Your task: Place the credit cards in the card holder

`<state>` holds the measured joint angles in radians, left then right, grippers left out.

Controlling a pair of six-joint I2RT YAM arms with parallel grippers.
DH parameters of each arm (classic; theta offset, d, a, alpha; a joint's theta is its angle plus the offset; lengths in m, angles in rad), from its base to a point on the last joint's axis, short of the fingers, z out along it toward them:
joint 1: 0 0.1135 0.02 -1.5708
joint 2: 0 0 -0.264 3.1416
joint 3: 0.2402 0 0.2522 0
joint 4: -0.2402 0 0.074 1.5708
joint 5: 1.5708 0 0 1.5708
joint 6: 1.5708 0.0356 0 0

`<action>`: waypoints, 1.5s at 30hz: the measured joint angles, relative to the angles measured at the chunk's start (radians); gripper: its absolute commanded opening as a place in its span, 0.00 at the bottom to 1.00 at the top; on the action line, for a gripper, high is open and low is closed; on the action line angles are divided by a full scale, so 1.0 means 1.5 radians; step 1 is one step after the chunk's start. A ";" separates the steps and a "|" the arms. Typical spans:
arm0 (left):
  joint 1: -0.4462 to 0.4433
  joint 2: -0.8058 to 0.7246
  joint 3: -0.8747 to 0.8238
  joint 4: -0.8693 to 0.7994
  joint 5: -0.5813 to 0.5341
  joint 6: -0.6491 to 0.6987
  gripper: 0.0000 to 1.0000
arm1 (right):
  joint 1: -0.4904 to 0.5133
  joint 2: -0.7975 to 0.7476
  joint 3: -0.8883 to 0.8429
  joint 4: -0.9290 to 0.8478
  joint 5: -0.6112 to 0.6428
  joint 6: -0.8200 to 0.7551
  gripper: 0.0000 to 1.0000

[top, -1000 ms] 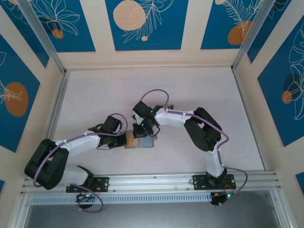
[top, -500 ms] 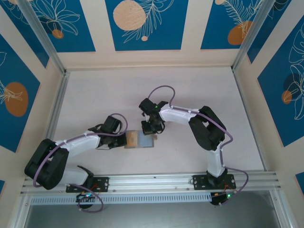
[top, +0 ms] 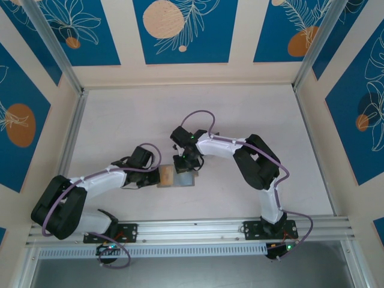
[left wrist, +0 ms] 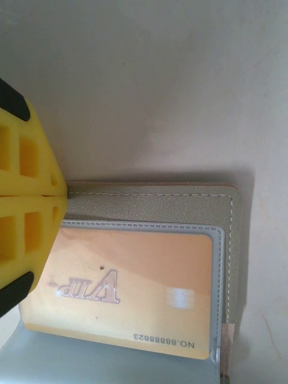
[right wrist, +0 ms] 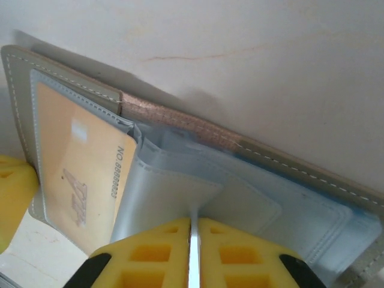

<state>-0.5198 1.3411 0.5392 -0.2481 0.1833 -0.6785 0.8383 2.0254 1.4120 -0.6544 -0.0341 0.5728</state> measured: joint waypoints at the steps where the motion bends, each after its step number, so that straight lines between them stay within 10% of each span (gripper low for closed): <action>1: 0.000 0.000 0.000 0.000 0.000 0.000 0.06 | 0.000 0.000 0.000 -0.002 0.003 0.002 0.22; 23: 0.001 0.001 0.000 0.001 0.004 -0.002 0.05 | -0.015 -0.027 -0.018 0.040 -0.135 0.017 0.46; 33: 0.001 -0.001 -0.001 0.001 0.004 -0.003 0.05 | -0.015 -0.034 -0.030 0.029 -0.116 0.032 0.00; 45: 0.001 -0.002 -0.006 0.020 0.004 -0.007 0.05 | -0.019 -0.067 -0.039 0.003 -0.091 0.031 0.00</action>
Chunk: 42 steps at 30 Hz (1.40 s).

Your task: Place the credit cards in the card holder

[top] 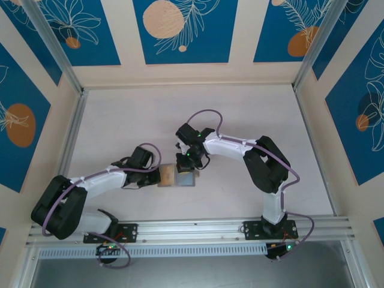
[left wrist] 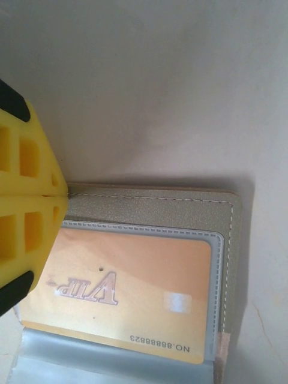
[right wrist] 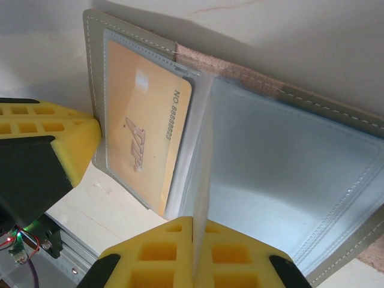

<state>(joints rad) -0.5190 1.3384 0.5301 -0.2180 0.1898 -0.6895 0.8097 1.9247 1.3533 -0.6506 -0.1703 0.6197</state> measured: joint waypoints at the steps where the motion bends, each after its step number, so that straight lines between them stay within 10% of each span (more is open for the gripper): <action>1: 0.000 0.000 0.000 0.000 0.000 0.000 0.05 | 0.002 0.002 0.007 -0.001 -0.004 0.000 0.01; 13: -0.002 -0.002 0.000 0.000 -0.001 -0.005 0.06 | 0.035 0.084 0.090 0.052 -0.099 0.009 0.43; 17: -0.002 -0.009 0.000 -0.009 -0.008 -0.006 0.06 | 0.019 0.051 0.057 0.055 -0.103 0.000 0.41; 26: 0.004 -0.162 0.009 -0.141 -0.074 -0.012 0.10 | 0.018 0.034 0.061 0.020 -0.059 -0.022 0.05; 42: 0.006 -0.085 0.080 -0.167 -0.044 0.019 0.09 | 0.037 0.118 0.070 0.053 -0.065 -0.025 0.17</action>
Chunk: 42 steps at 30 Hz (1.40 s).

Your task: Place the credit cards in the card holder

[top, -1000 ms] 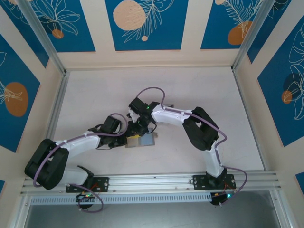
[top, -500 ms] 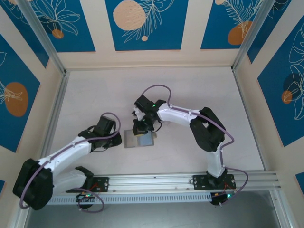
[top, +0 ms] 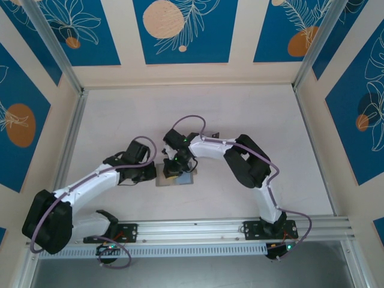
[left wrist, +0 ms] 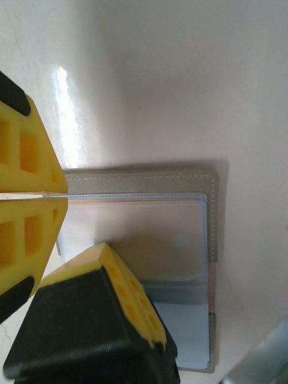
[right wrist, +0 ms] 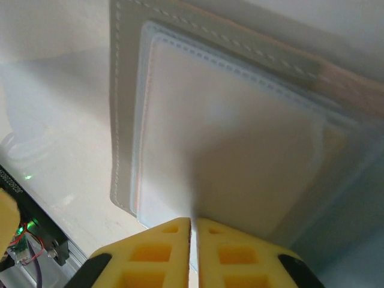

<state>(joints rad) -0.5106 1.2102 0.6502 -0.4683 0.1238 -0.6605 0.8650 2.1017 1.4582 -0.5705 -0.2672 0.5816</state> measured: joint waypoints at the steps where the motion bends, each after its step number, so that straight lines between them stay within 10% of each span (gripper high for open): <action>1: 0.000 0.009 0.003 0.005 0.005 0.004 0.08 | -0.005 -0.013 -0.008 -0.004 0.002 -0.002 0.19; 17: -0.019 0.147 0.036 0.070 0.027 0.042 0.08 | -0.220 -0.184 0.004 -0.193 0.238 -0.030 0.31; 42: -0.021 0.145 -0.004 0.126 0.027 0.043 0.07 | -0.235 -0.078 0.113 -0.257 0.313 -0.057 0.25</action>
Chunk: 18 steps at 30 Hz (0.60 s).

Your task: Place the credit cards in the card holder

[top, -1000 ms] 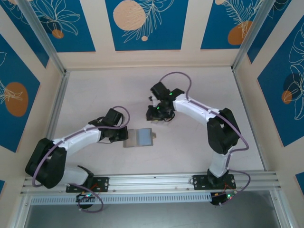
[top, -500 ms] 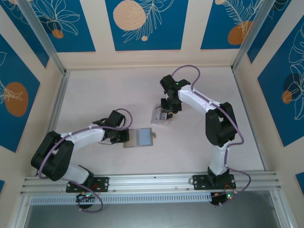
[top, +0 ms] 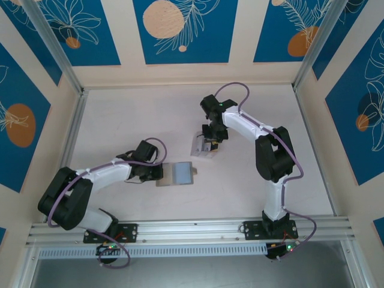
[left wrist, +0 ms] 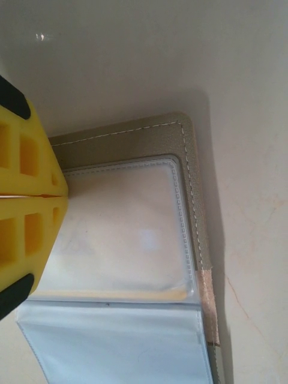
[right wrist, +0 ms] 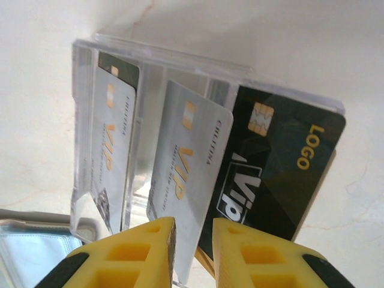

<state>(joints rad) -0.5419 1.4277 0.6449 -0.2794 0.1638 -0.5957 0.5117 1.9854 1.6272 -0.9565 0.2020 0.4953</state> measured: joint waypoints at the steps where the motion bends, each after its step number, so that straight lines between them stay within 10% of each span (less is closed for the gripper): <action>1: 0.000 0.000 0.000 0.000 0.000 0.000 0.07 | 0.000 0.003 0.003 0.001 -0.001 0.000 0.25; 18: 0.000 -0.009 -0.008 0.005 0.000 -0.003 0.07 | 0.006 0.023 0.014 -0.007 -0.005 -0.002 0.21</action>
<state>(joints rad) -0.5419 1.4147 0.6327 -0.2722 0.1635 -0.5999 0.5213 2.0201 1.6482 -0.9665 0.1940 0.4927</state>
